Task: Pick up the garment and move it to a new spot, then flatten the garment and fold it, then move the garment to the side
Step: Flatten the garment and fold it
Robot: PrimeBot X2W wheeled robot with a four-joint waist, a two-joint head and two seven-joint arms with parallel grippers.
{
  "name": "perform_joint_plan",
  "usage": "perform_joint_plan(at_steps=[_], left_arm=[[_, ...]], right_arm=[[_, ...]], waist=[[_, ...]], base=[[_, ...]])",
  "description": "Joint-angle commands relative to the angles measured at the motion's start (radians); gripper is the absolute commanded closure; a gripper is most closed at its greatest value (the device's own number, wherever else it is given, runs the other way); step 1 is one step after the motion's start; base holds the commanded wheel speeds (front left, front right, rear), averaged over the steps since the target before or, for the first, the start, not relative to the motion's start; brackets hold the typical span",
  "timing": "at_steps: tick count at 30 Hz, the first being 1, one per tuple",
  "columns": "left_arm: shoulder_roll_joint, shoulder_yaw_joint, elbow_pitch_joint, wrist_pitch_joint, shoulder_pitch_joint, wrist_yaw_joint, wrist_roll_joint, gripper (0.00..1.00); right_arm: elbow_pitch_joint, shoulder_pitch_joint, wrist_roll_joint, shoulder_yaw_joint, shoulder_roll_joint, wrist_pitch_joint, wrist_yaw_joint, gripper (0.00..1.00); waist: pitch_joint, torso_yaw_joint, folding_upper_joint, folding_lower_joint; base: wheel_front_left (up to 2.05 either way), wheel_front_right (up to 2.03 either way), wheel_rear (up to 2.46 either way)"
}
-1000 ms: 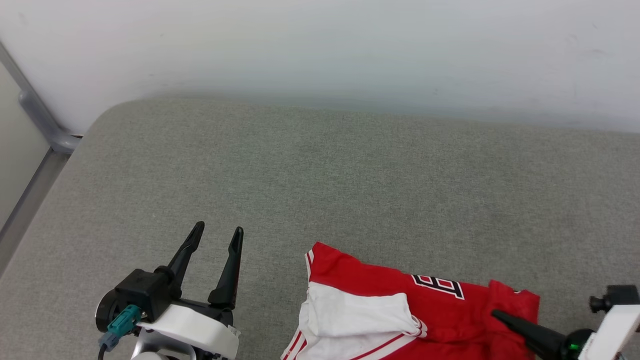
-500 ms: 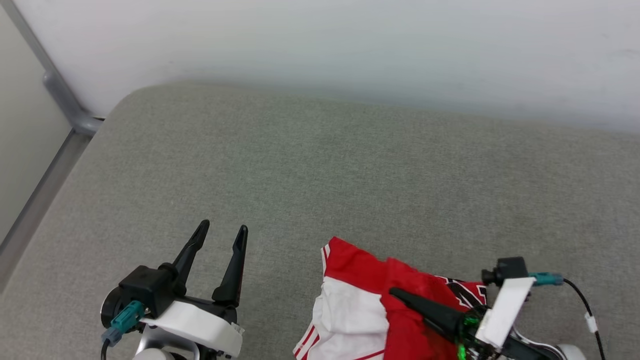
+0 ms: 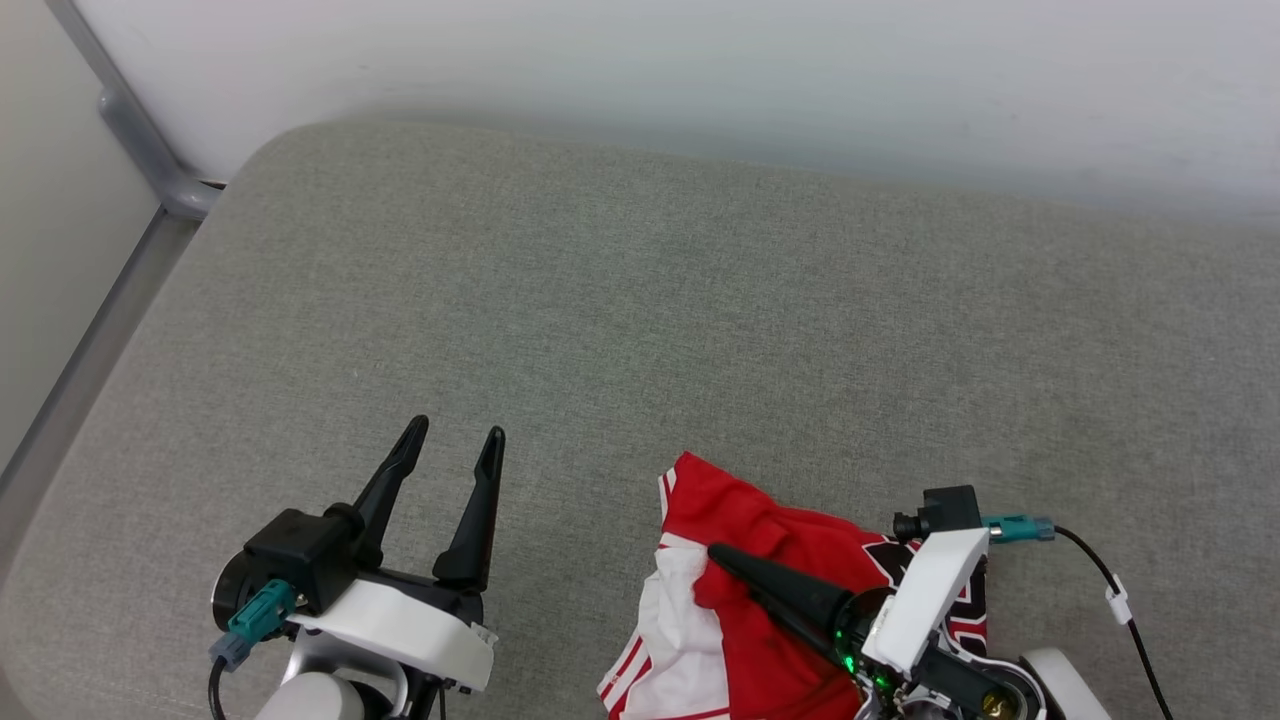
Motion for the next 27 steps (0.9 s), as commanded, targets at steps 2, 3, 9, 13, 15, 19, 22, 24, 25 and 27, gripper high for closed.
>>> perform_joint_plan(at_steps=[2,3,9,13,15,19,22,24,25,27], left_arm=[[-0.002,0.002,0.008,-0.008,-0.012,-0.009,0.007,0.00],[-0.002,0.003,0.010,-0.009,-0.014,-0.009,0.008,0.00],[0.000,0.004,0.020,-0.009,-0.013,-0.009,0.011,0.00],[0.000,0.000,0.020,-0.009,-0.005,-0.002,0.014,0.00],[0.000,-0.002,0.017,-0.009,0.001,0.001,0.014,0.00],[0.006,0.004,0.014,-0.009,0.015,0.011,0.013,0.00],[0.010,0.009,0.015,-0.010,0.020,0.017,0.012,0.00],[0.011,0.014,0.014,-0.009,0.028,0.024,0.011,0.00],[0.011,0.016,0.013,-0.010,0.034,0.026,0.011,0.00],[0.010,0.021,0.013,-0.011,0.041,0.031,0.006,0.00]], right_arm=[[-0.008,-0.021,-0.009,0.017,0.001,-0.019,0.000,0.00],[-0.018,-0.024,-0.014,0.025,0.001,-0.026,0.000,0.00],[-0.098,-0.024,-0.103,0.060,-0.022,-0.114,0.000,0.00],[-0.125,-0.023,-0.260,0.063,-0.062,-0.252,0.000,0.00],[-0.123,-0.017,-0.356,0.047,-0.084,-0.325,0.000,0.00],[-0.113,0.013,-0.557,-0.038,-0.111,-0.436,0.000,0.00],[-0.114,0.027,-0.680,-0.109,-0.124,-0.474,0.000,0.00],[-0.130,0.049,-0.792,-0.182,-0.111,-0.495,0.000,0.00],[-0.141,0.059,-0.854,-0.225,-0.107,-0.503,0.000,0.00],[-0.177,0.082,-0.951,-0.294,-0.086,-0.514,0.000,0.00]], waist=[[0.002,-0.001,0.0000,-0.0001],[0.001,-0.002,0.0000,-0.0001],[-0.015,-0.015,0.0000,-0.0001],[-0.032,-0.024,0.0000,-0.0001],[-0.039,-0.028,0.0000,-0.0001],[-0.052,-0.042,0.0000,-0.0001],[-0.059,-0.050,0.0000,-0.0001],[-0.068,-0.060,0.0000,-0.0001],[-0.071,-0.065,0.0000,-0.0001],[-0.078,-0.076,0.0000,-0.0001]], base=[[0.00,0.00,0.00],[0.00,0.00,0.00],[0.00,0.00,0.00],[0.00,0.00,0.00],[0.00,0.00,0.00],[0.00,0.00,0.00],[0.00,0.00,0.00],[0.00,0.00,0.00],[0.00,0.00,0.00],[0.00,0.00,0.00]])
